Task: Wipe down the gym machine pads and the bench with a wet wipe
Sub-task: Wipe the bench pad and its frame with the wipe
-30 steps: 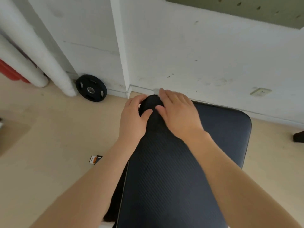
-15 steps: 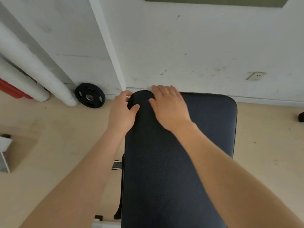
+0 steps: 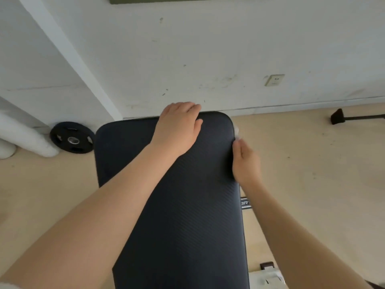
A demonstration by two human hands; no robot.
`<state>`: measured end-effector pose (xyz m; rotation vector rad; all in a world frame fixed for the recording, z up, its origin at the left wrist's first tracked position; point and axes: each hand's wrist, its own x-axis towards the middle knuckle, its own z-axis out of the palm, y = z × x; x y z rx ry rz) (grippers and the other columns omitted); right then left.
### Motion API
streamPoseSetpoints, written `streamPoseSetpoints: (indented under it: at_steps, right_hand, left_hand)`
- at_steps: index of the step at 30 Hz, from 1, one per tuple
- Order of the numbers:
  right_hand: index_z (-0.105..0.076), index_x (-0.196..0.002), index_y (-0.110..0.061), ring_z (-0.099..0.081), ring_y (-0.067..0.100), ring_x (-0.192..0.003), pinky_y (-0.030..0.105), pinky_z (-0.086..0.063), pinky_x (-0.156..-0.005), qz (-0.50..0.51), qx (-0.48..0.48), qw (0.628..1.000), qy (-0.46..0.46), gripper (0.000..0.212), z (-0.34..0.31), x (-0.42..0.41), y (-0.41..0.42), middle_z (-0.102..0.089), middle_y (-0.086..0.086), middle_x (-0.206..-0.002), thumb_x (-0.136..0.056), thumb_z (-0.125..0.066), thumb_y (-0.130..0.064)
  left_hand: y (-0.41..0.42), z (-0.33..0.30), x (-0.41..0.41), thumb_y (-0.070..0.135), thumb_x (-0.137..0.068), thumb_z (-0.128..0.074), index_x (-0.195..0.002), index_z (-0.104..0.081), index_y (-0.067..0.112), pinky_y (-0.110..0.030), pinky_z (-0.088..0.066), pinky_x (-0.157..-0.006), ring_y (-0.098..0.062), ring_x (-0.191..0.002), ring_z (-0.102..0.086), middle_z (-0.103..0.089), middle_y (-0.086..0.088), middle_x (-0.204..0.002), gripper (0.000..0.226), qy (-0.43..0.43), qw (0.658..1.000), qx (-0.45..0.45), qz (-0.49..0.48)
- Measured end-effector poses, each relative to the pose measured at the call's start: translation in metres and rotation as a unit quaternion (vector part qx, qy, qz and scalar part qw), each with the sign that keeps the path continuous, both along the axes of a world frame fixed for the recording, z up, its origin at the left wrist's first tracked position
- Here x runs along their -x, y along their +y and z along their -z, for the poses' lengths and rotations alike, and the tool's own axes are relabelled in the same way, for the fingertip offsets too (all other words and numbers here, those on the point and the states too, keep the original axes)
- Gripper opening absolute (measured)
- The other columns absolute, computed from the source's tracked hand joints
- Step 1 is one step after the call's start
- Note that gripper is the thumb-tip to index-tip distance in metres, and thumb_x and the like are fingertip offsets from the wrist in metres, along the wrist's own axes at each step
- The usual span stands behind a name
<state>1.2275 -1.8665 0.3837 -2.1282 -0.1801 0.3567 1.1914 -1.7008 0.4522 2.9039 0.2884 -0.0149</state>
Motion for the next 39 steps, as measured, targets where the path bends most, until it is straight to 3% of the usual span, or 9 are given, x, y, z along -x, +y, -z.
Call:
streamPoseSetpoints:
  at_steps: [6,11,16,20,25,30,33,35,39]
  right_hand:
    - [-0.039,-0.064,-0.026,-0.034,0.008,-0.052,0.025,-0.026,-0.053,0.02,-0.07,0.996,0.046,0.039,-0.005,0.009,-0.002,-0.035,-0.009,-0.053,-0.1,-0.03,-0.035]
    - [-0.059,-0.109,-0.018,-0.054,0.008,-0.071,0.022,-0.041,-0.061,-0.035,-0.096,0.994,0.038,0.04,-0.013,-0.012,0.002,-0.06,-0.004,-0.078,-0.1,-0.027,-0.041]
    - [-0.058,-0.095,-0.025,-0.053,0.019,-0.078,0.02,-0.036,-0.06,-0.034,-0.034,0.986,0.158,0.029,0.046,0.074,-0.077,-0.059,0.004,-0.076,-0.101,-0.03,-0.03]
    - [-0.051,-0.128,-0.015,-0.057,0.022,-0.107,0.031,-0.045,-0.086,-0.015,-0.017,0.977,0.213,0.037,0.059,0.139,-0.123,-0.065,0.004,-0.109,-0.101,-0.031,-0.028]
    - [-0.058,-0.112,-0.008,-0.052,0.016,-0.083,0.033,-0.042,-0.076,0.029,-0.069,0.978,0.195,0.039,0.055,0.137,-0.111,-0.062,0.009,-0.092,-0.101,-0.031,-0.033]
    - [-0.052,-0.125,-0.014,-0.054,0.007,-0.093,0.019,-0.043,-0.084,0.001,-0.122,0.984,0.127,0.032,0.064,0.139,-0.109,-0.06,-0.005,-0.104,-0.101,-0.032,-0.019]
    - [-0.057,-0.088,-0.011,-0.051,0.016,-0.068,0.03,-0.04,-0.065,0.009,-0.071,0.984,0.163,0.033,0.086,0.179,-0.145,-0.058,0.005,-0.074,-0.101,-0.031,-0.025]
    - [-0.042,-0.066,-0.017,-0.039,0.013,-0.056,0.027,-0.03,-0.055,0.006,0.0,0.974,0.227,0.037,0.103,0.215,-0.18,-0.042,-0.001,-0.058,-0.1,-0.032,-0.026]
    - [-0.042,-0.067,-0.019,-0.044,0.016,-0.063,0.027,-0.033,-0.056,0.004,0.057,0.947,0.317,0.035,0.123,0.265,-0.222,-0.045,0.0,-0.064,-0.1,-0.033,-0.027]
  left_hand:
    - [-0.012,0.002,-0.011,0.017,-0.094,-0.035,-0.142,-0.035,0.014,-0.036,-0.033,-0.101,-0.027,-0.125,-0.039,-0.043,-0.005,-0.142,0.048,0.024,1.0,0.003,0.0]
    - [-0.02,0.007,-0.004,0.019,-0.094,-0.034,-0.147,-0.02,0.014,-0.036,-0.028,-0.106,-0.027,-0.133,-0.027,-0.031,-0.003,-0.148,0.055,0.056,0.998,-0.036,-0.007]
    - [-0.027,0.014,-0.002,0.023,-0.093,-0.036,-0.146,-0.016,0.007,-0.04,-0.015,-0.115,-0.032,-0.138,-0.02,-0.023,-0.013,-0.151,0.059,0.049,0.995,-0.088,-0.005]
    - [-0.048,0.018,0.017,0.018,-0.09,-0.043,-0.143,-0.025,0.002,-0.047,-0.012,-0.115,-0.037,-0.141,-0.014,-0.016,-0.019,-0.154,0.058,0.027,0.989,-0.13,0.063]
    - [-0.114,0.046,0.065,0.006,-0.081,-0.049,-0.136,-0.04,0.001,-0.044,-0.015,-0.114,-0.035,-0.138,-0.026,-0.028,-0.018,-0.15,0.056,0.07,0.938,-0.141,0.31]
    - [-0.148,0.081,0.107,0.009,-0.09,-0.041,-0.139,-0.035,0.003,-0.04,-0.02,-0.113,-0.03,-0.136,-0.031,-0.035,-0.014,-0.147,0.05,0.09,0.911,-0.192,0.354]
    - [-0.166,0.094,0.12,0.016,-0.095,-0.033,-0.145,-0.017,0.003,-0.04,-0.005,-0.116,-0.029,-0.143,-0.012,-0.019,-0.014,-0.153,0.054,0.159,0.892,-0.237,0.35]
    - [-0.179,0.101,0.126,0.024,-0.096,-0.033,-0.145,-0.01,0.002,-0.042,-0.001,-0.116,-0.031,-0.143,-0.004,-0.011,-0.017,-0.154,0.059,0.201,0.874,-0.275,0.346]
    - [-0.194,0.111,0.132,0.049,-0.09,-0.038,-0.139,-0.028,0.01,-0.046,-0.007,-0.115,-0.034,-0.141,-0.012,-0.023,-0.018,-0.149,0.064,0.202,0.879,-0.276,0.331]
